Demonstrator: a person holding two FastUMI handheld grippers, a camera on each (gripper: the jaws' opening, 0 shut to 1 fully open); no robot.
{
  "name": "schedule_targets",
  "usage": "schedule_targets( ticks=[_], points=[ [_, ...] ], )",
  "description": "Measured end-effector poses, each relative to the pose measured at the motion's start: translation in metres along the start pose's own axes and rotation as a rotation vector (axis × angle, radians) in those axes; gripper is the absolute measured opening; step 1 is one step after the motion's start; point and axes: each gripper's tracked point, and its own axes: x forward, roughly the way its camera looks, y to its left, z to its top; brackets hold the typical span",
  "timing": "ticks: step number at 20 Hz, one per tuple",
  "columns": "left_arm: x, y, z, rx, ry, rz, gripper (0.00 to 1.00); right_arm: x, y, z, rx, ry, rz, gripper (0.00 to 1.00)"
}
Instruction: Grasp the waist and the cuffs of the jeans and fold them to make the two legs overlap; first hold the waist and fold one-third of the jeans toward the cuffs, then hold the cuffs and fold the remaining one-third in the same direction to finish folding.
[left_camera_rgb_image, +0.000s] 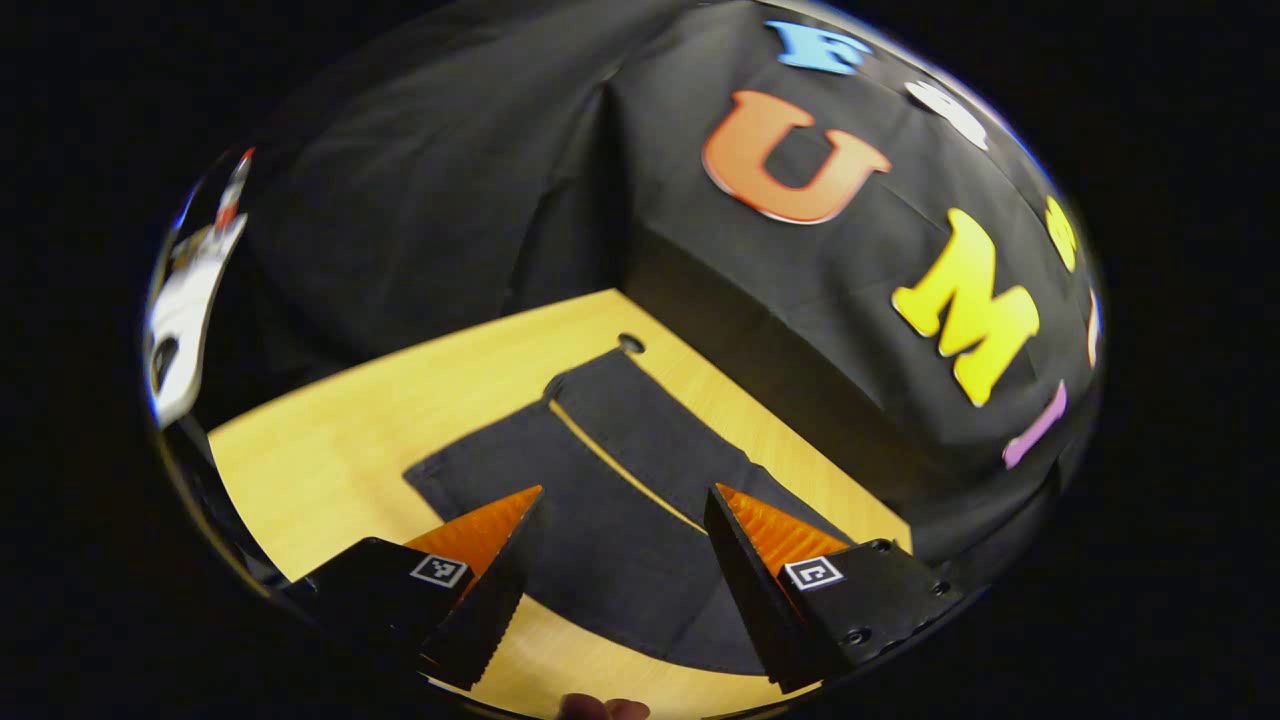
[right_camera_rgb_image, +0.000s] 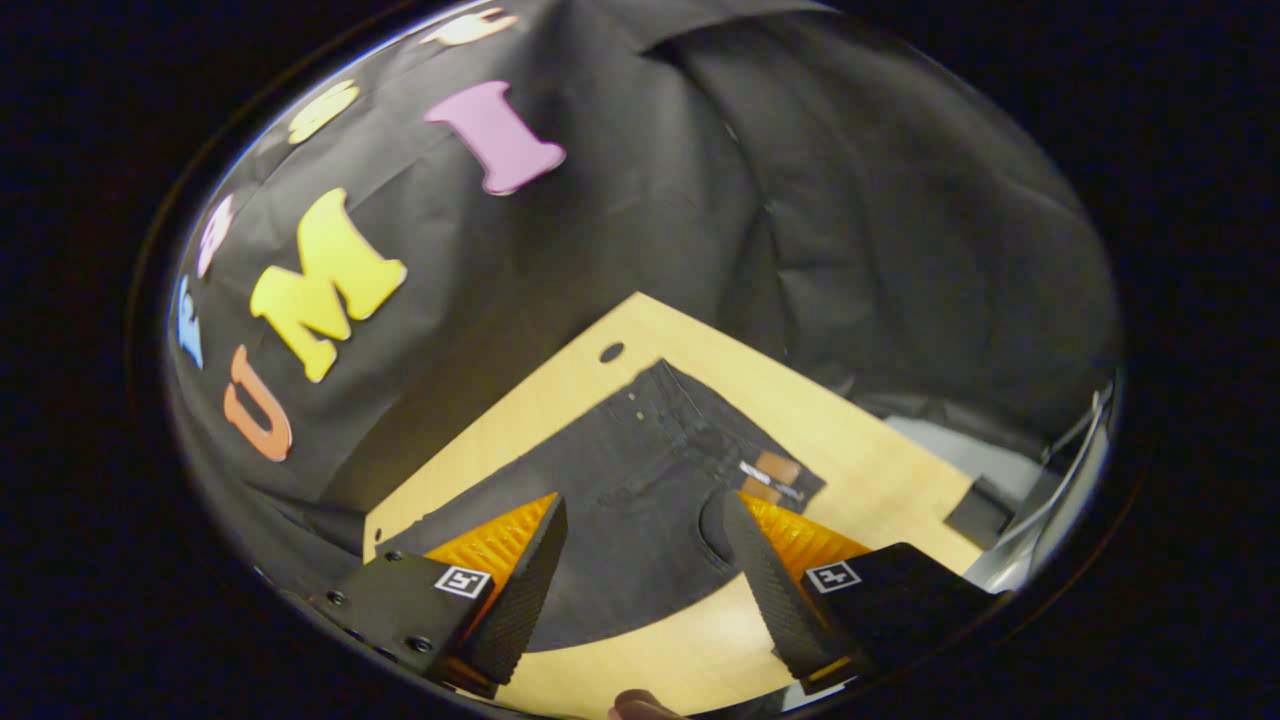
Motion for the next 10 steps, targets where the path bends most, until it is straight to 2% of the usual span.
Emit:
schedule_targets(
  ticks=[3, 5, 6, 9, 10],
  points=[
    [0.012, 0.032, -0.014, -0.262, 0.039, 0.023, 0.99, 0.017, -0.022, -0.037, 0.036, 0.085, -0.014, 0.98],
    [0.021, 0.052, -0.018, -0.387, 0.045, 0.048, 0.99, 0.021, -0.025, -0.048, 0.046, 0.126, -0.011, 0.98],
    [0.025, 0.061, -0.018, -0.429, 0.051, 0.058, 0.99, 0.022, -0.025, -0.049, 0.055, 0.142, -0.010, 0.92],
    [0.038, 0.081, -0.022, -0.490, 0.061, 0.100, 0.99, 0.018, -0.026, -0.045, 0.079, 0.164, -0.025, 0.92],
    [0.042, 0.081, -0.018, -0.503, 0.057, 0.089, 1.00, 0.018, -0.027, -0.043, 0.083, 0.164, -0.028, 0.92]
  ],
)
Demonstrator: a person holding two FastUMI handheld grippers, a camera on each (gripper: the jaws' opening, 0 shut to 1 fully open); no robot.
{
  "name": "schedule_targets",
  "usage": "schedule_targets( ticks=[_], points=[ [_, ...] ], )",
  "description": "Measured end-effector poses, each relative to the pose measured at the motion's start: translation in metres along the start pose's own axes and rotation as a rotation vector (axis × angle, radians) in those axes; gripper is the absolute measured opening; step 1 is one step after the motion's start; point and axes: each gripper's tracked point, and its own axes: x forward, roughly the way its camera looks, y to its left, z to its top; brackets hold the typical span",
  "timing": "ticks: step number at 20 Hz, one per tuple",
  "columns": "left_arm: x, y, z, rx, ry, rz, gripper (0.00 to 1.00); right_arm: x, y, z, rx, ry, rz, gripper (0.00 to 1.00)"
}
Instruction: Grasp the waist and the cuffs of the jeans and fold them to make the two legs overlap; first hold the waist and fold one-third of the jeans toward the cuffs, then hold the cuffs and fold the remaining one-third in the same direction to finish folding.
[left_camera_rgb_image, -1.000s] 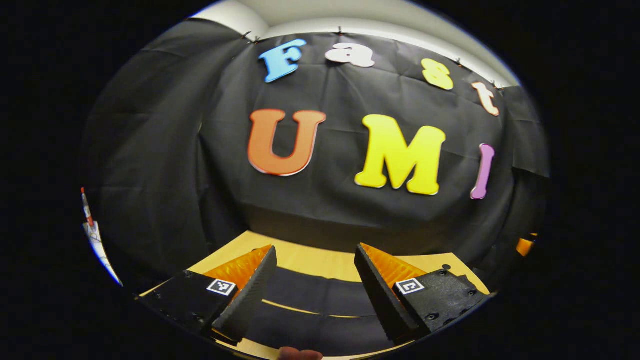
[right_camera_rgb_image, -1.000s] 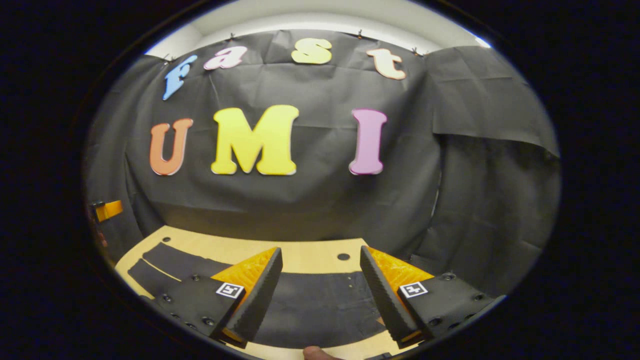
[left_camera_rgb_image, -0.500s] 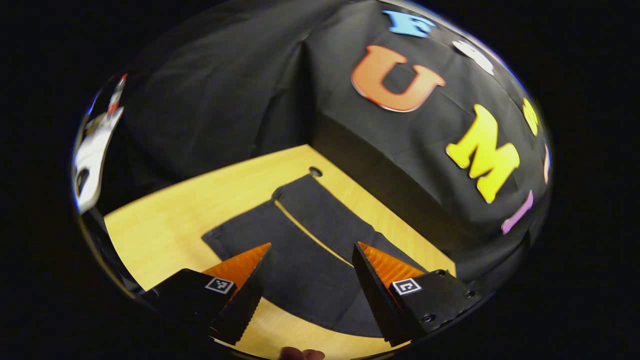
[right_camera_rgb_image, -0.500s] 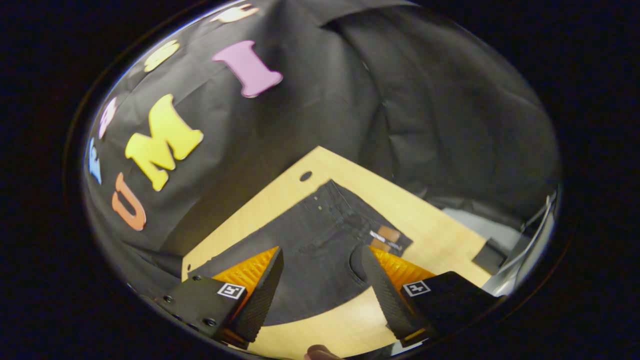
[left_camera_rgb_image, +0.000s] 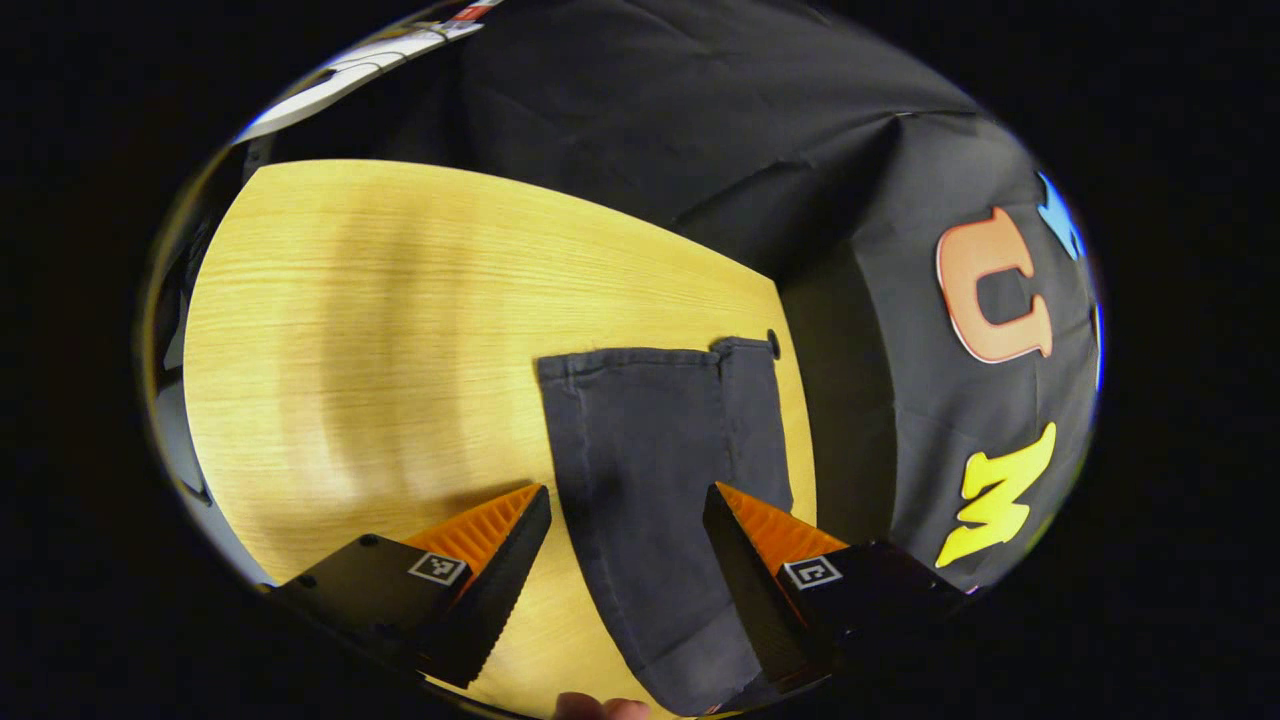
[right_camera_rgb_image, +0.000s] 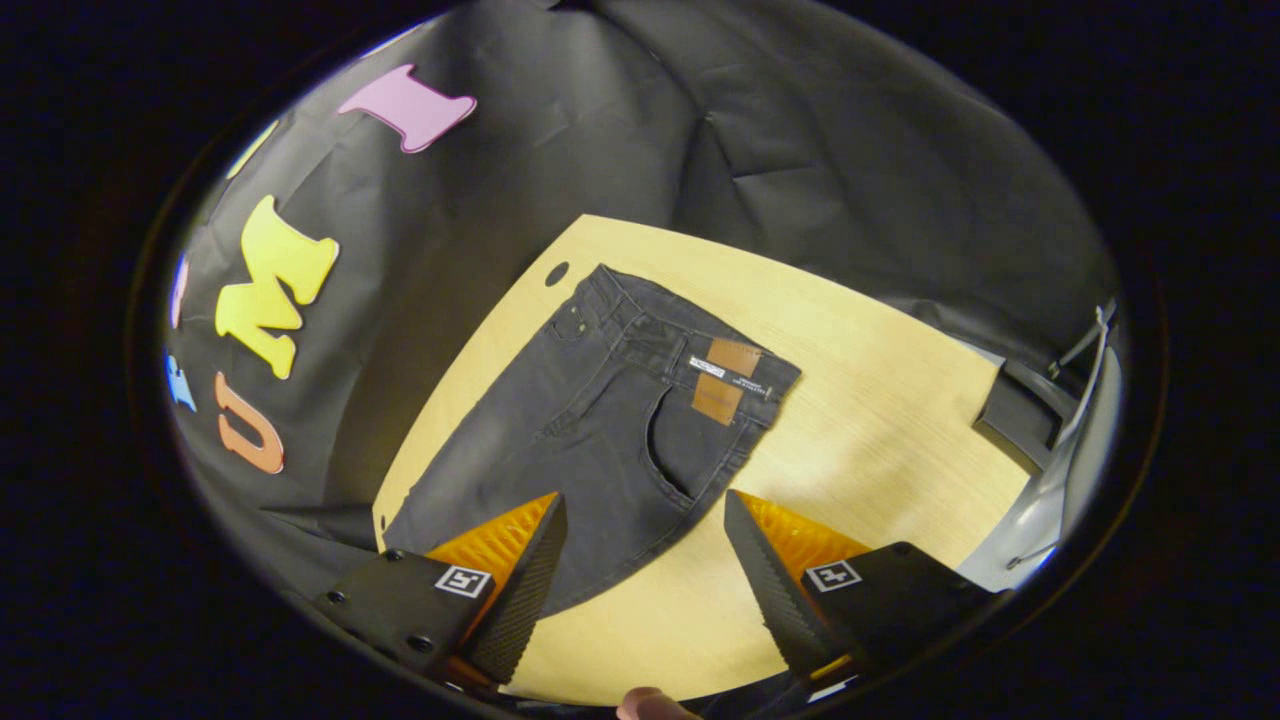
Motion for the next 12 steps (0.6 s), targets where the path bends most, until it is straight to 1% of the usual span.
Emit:
schedule_targets(
  ticks=[1, 2, 3, 6, 8, 9, 10, 11, 12],
  points=[
    [0.001, -0.001, 0.001, -0.001, -0.004, -0.002, 0.99, 0.002, -0.001, -0.002, 0.004, 0.000, -0.003, 0.92],
    [0.005, -0.003, 0.003, 0.006, -0.007, -0.006, 1.00, 0.003, -0.002, -0.001, 0.012, 0.001, -0.009, 0.92],
    [0.011, -0.006, 0.003, 0.012, -0.007, -0.008, 0.99, 0.004, -0.002, -0.002, 0.025, 0.006, -0.013, 0.92],
    [0.023, -0.017, 0.007, 0.018, 0.004, -0.026, 0.99, 0.005, -0.004, -0.002, 0.073, 0.019, -0.024, 0.92],
    [0.030, -0.022, 0.009, 0.001, 0.003, -0.055, 1.00, 0.008, -0.006, -0.004, 0.097, 0.027, -0.025, 0.92],
    [0.031, -0.025, 0.011, -0.015, 0.000, -0.075, 0.98, 0.009, -0.009, -0.006, 0.114, 0.033, -0.028, 0.92],
    [0.033, -0.023, 0.013, -0.031, 0.000, -0.068, 0.98, 0.012, -0.011, -0.006, 0.137, 0.034, -0.032, 0.92],
    [0.038, -0.020, 0.009, -0.046, 0.015, -0.064, 0.82, 0.017, -0.016, -0.007, 0.161, 0.035, -0.035, 0.92],
    [0.038, -0.020, 0.010, -0.063, 0.018, -0.070, 0.78, 0.021, -0.021, -0.006, 0.182, 0.033, -0.041, 0.92]
  ],
)
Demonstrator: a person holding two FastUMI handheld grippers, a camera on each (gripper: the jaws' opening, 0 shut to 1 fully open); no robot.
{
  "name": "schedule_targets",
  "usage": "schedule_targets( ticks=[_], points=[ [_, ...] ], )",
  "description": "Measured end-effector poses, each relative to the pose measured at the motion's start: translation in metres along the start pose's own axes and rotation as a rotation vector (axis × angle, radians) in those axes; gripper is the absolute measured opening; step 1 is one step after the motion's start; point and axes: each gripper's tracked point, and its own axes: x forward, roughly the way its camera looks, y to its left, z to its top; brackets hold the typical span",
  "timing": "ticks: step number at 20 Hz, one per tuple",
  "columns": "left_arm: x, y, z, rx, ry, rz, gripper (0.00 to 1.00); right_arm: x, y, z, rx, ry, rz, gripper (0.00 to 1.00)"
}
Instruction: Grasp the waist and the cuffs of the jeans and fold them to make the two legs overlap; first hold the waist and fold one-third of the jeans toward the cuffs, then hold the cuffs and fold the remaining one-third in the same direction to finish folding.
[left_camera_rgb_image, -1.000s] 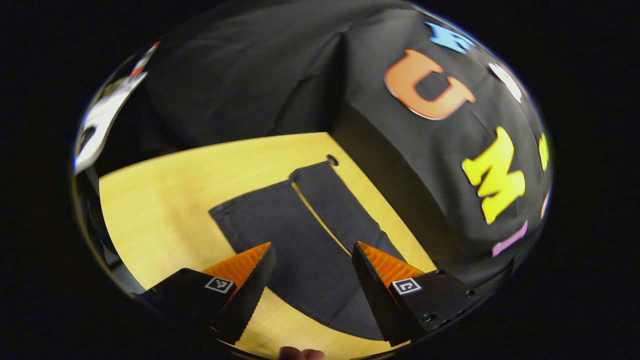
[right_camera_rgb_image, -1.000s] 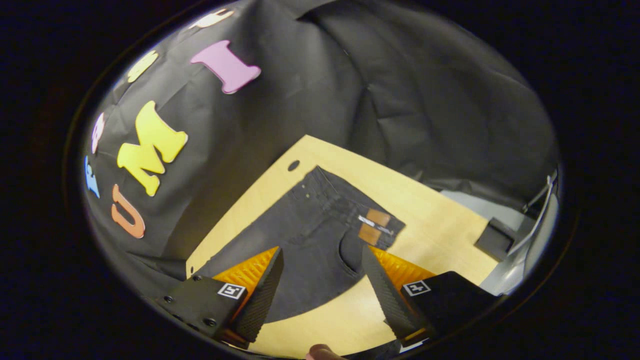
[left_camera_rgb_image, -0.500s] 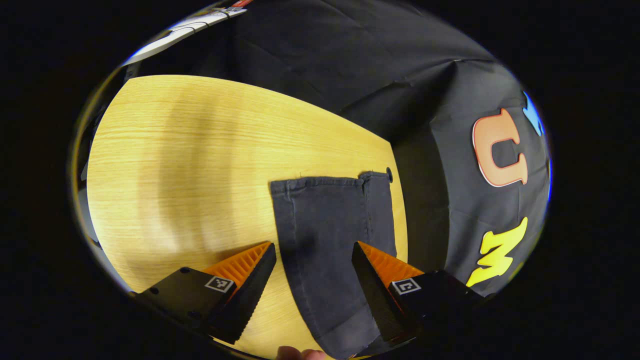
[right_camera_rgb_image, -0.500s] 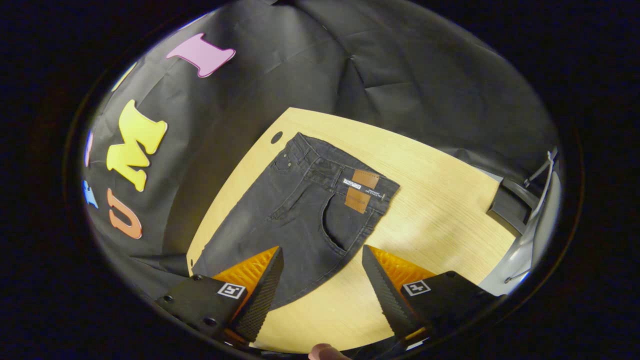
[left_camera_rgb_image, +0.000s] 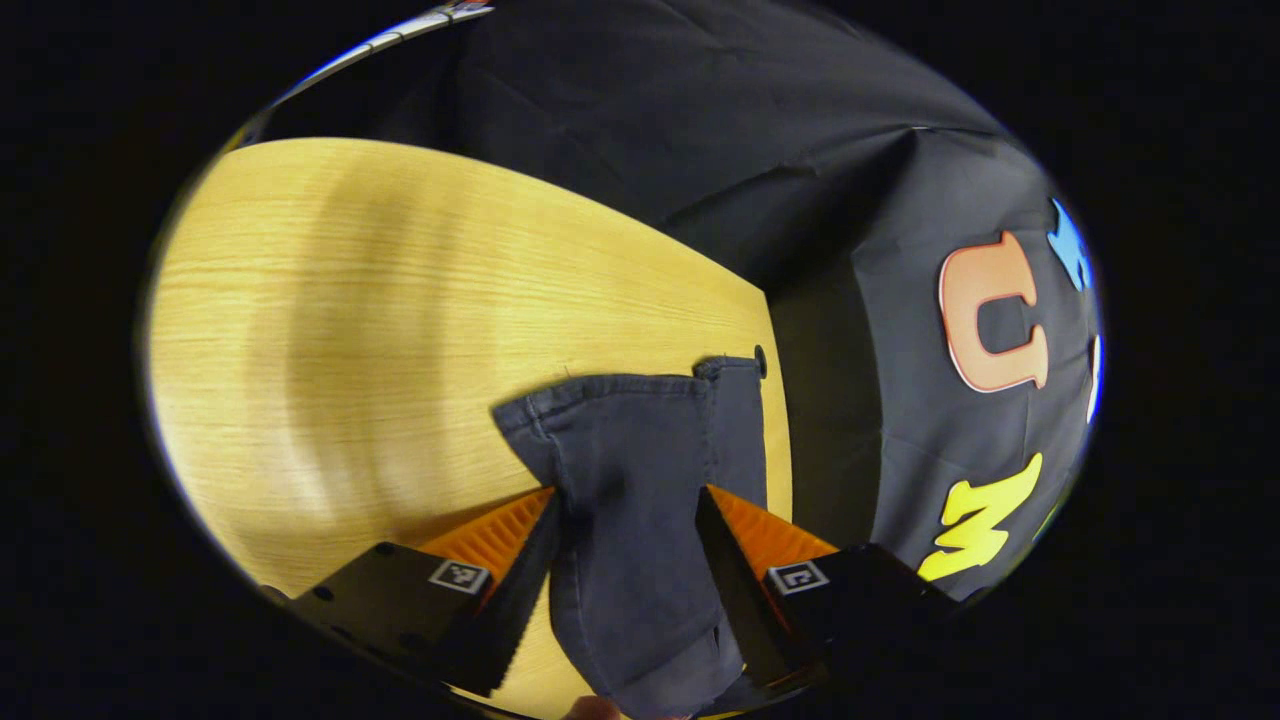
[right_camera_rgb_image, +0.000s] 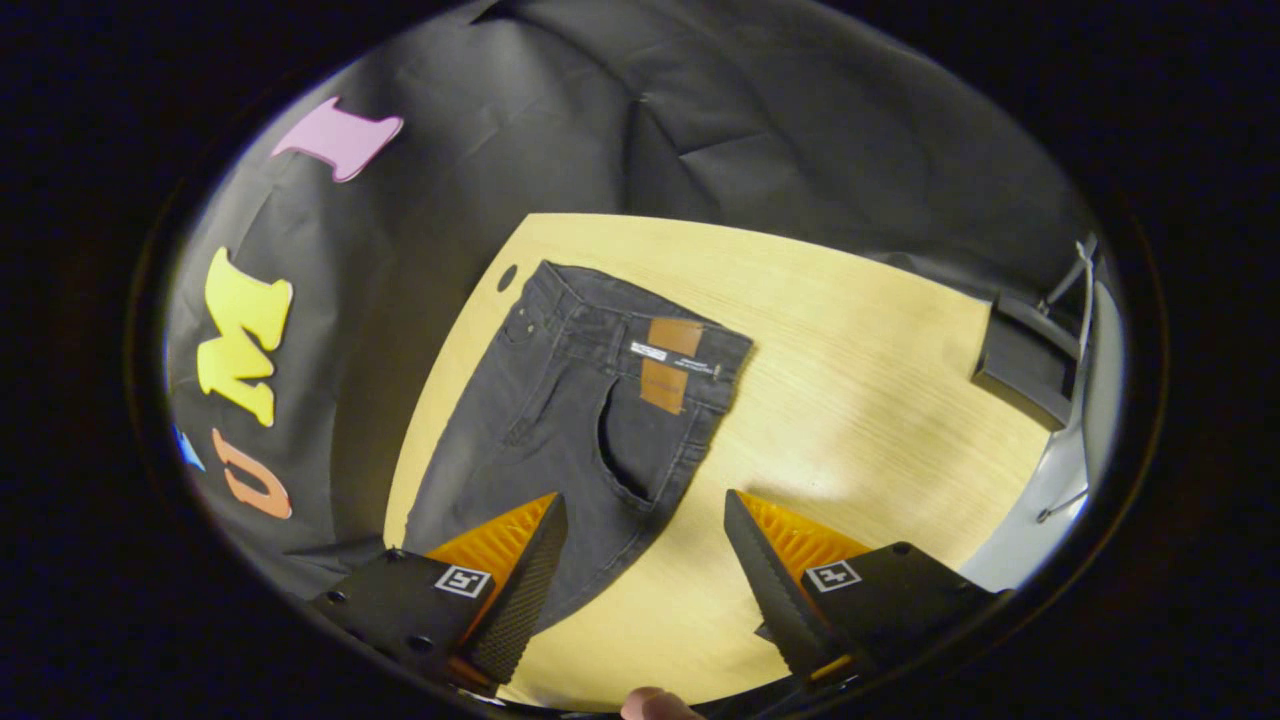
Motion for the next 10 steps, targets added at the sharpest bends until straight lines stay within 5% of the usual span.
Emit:
schedule_targets(
  ticks=[1, 2, 3, 5, 6, 10],
  points=[
    [0.003, 0.000, 0.000, -0.014, 0.007, -0.002, 0.71, 0.005, -0.005, 0.002, 0.019, -0.003, -0.004, 0.92],
    [0.004, -0.001, -0.001, -0.019, 0.012, -0.007, 0.77, 0.009, -0.008, 0.006, 0.038, -0.007, -0.005, 0.92],
    [0.004, -0.001, -0.001, -0.022, 0.019, -0.014, 0.66, 0.010, -0.008, 0.009, 0.062, -0.013, 0.007, 0.92],
    [0.006, -0.005, -0.001, -0.040, 0.027, -0.022, 0.75, 0.015, -0.006, 0.018, 0.097, -0.028, 0.023, 0.92],
    [0.010, -0.006, -0.003, -0.049, 0.034, -0.021, 0.64, 0.018, -0.006, 0.023, 0.098, -0.038, 0.023, 0.95],
    [0.016, -0.012, -0.009, -0.049, 0.064, -0.032, 0.60, 0.035, 0.013, 0.036, 0.096, -0.046, 0.061, 0.92]
  ],
)
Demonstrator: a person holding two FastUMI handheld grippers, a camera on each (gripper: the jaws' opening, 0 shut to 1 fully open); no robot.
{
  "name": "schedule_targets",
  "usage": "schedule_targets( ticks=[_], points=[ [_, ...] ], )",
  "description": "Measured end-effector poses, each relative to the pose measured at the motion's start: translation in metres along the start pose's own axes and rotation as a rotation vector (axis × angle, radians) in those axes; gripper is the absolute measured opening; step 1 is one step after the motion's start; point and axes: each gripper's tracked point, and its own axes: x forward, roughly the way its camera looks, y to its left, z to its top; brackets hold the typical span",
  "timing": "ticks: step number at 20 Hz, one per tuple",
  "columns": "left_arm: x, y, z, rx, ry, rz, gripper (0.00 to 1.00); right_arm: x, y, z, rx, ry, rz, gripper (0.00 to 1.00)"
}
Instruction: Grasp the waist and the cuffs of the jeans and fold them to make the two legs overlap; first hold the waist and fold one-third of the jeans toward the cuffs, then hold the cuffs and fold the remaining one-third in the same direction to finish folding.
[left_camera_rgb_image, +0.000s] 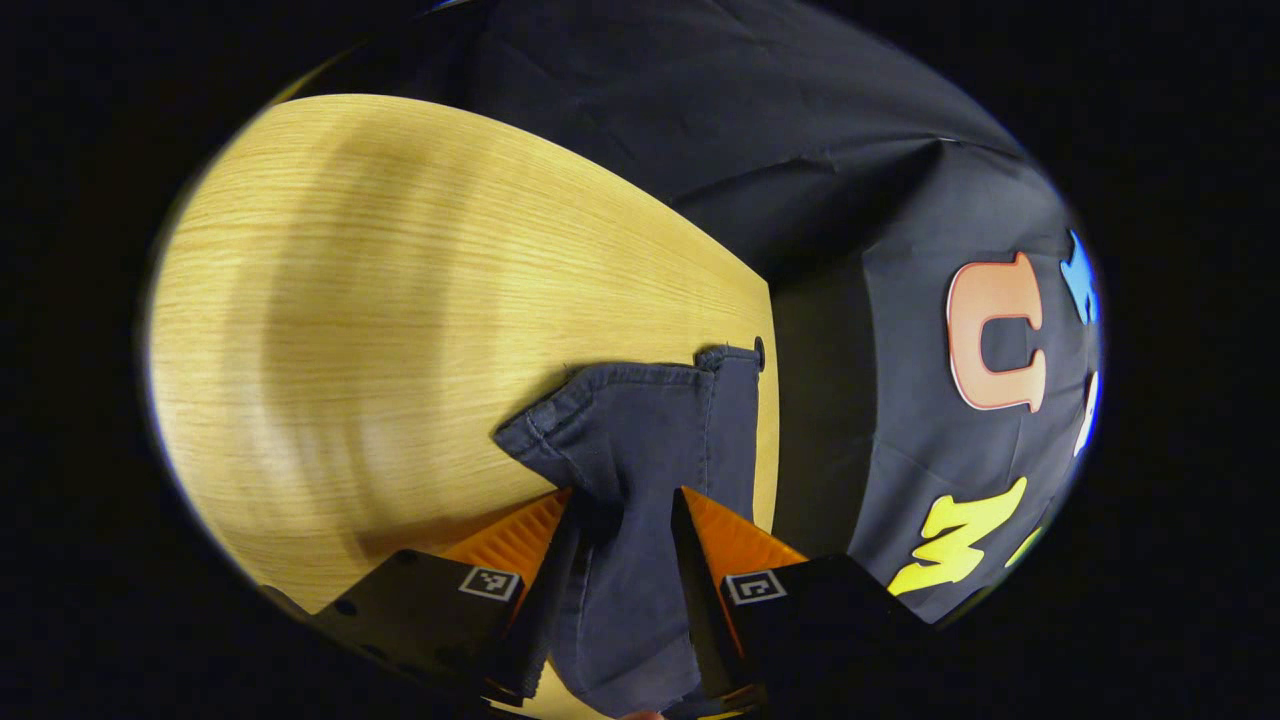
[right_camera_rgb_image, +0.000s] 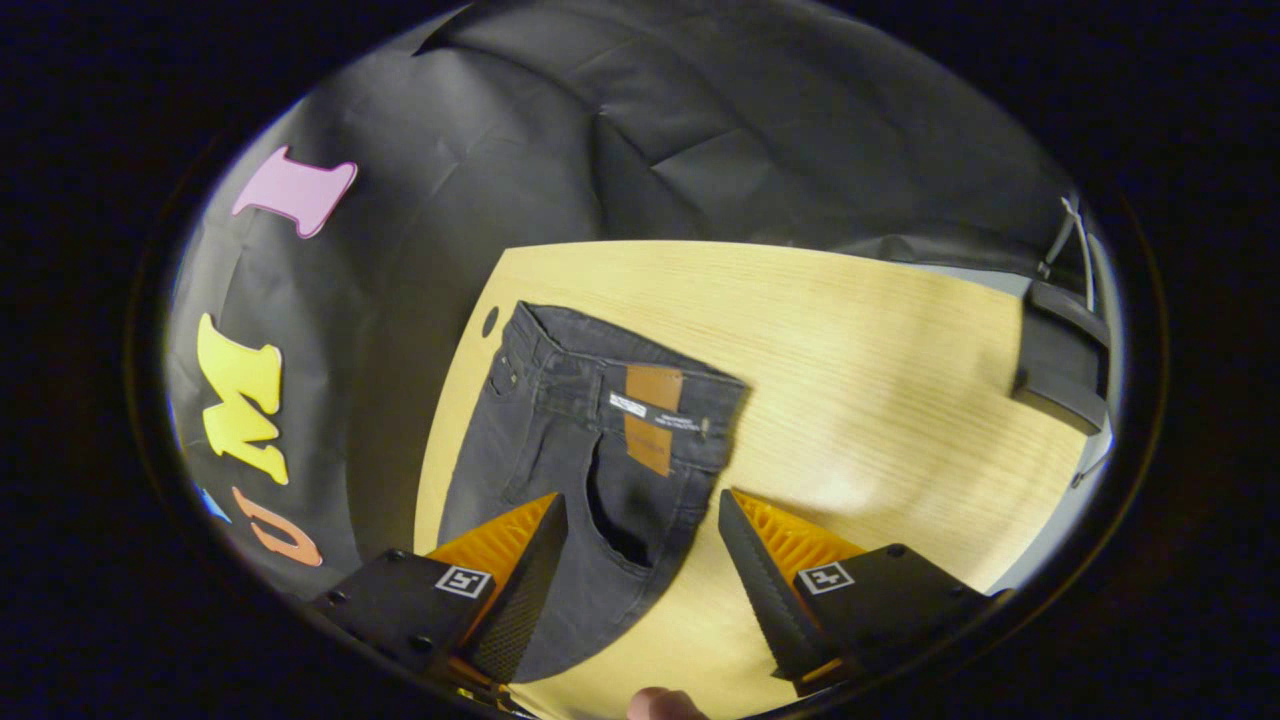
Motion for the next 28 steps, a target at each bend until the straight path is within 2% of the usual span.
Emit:
schedule_targets(
  ticks=[1, 2, 3, 4, 5, 6, 7, 8, 9, 10, 11, 12, 13, 15, 16, 18, 19, 22, 28],
  points=[
    [0.003, -0.001, -0.002, -0.002, 0.007, -0.002, 0.72, 0.003, 0.002, 0.001, -0.010, -0.002, 0.001, 0.92],
    [0.005, -0.002, -0.004, -0.003, 0.014, -0.002, 0.58, 0.004, 0.003, 0.000, -0.025, -0.008, -0.001, 0.95],
    [0.008, -0.002, -0.005, -0.004, 0.018, 0.000, 0.67, 0.004, 0.002, 0.000, -0.034, -0.017, -0.004, 0.95],
    [0.010, -0.001, -0.007, -0.004, 0.021, 0.007, 0.65, 0.005, 0.002, 0.000, -0.038, -0.034, -0.013, 0.95],
    [0.011, 0.001, -0.008, -0.002, 0.024, 0.014, 0.44, 0.007, 0.001, 0.001, -0.047, -0.050, -0.031, 0.92],
    [0.013, 0.001, -0.010, 0.004, 0.025, 0.021, 0.40, 0.012, 0.000, 0.003, -0.053, -0.073, -0.059, 0.91],
    [0.014, 0.000, -0.010, 0.009, 0.025, 0.025, 0.33, 0.015, -0.003, 0.003, -0.072, -0.096, -0.087, 0.84],
    [0.016, 0.000, -0.010, 0.011, 0.027, 0.031, 0.31, 0.017, -0.008, 0.004, -0.086, -0.122, -0.117, 0.78],
    [0.017, 0.000, -0.010, 0.012, 0.029, 0.035, 0.19, 0.017, -0.010, 0.002, -0.089, -0.145, -0.130, 0.68],
    [0.016, 0.000, -0.011, 0.013, 0.032, 0.037, 0.19, 0.017, -0.009, 0.002, -0.093, -0.158, -0.142, 0.58],
    [0.017, 0.000, -0.012, 0.014, 0.036, 0.039, 0.26, 0.017, -0.009, 0.001, -0.106, -0.162, -0.160, 0.61],
    [0.018, 0.000, -0.013, 0.014, 0.041, 0.041, 0.25, 0.020, -0.014, 0.002, -0.134, -0.167, -0.214, 0.57],
    [0.018, 0.001, -0.013, 0.011, 0.041, 0.047, 0.22, 0.019, -0.021, 0.003, -0.155, -0.178, -0.254, 0.43],
    [0.020, 0.001, -0.014, 0.001, 0.042, 0.058, 0.14, 0.016, -0.020, 0.006, -0.158, -0.177, -0.283, 0.15],
    [0.021, 0.000, -0.016, 0.001, 0.048, 0.061, 0.12, 0.007, -0.017, 0.006, -0.137, -0.168, -0.274, 0.15],
    [0.018, -0.001, -0.016, 0.006, 0.057, 0.078, 0.08, 0.018, -0.017, 0.004, -0.062, -0.107, -0.237, 0.12],
    [0.016, 0.000, -0.017, 0.012, 0.065, 0.092, 0.07, 0.019, -0.015, 0.006, -0.021, -0.071, -0.211, 0.02],
    [0.005, -0.005, -0.022, 0.026, 0.090, 0.124, 0.05, 0.008, -0.005, 0.012, 0.054, -0.027, -0.116, 0.02],
    [-0.019, -0.037, -0.023, -0.069, 0.109, 0.185, 0.04, -0.010, 0.026, 0.021, 0.144, 0.012, -0.039, 0.00]
  ],
)
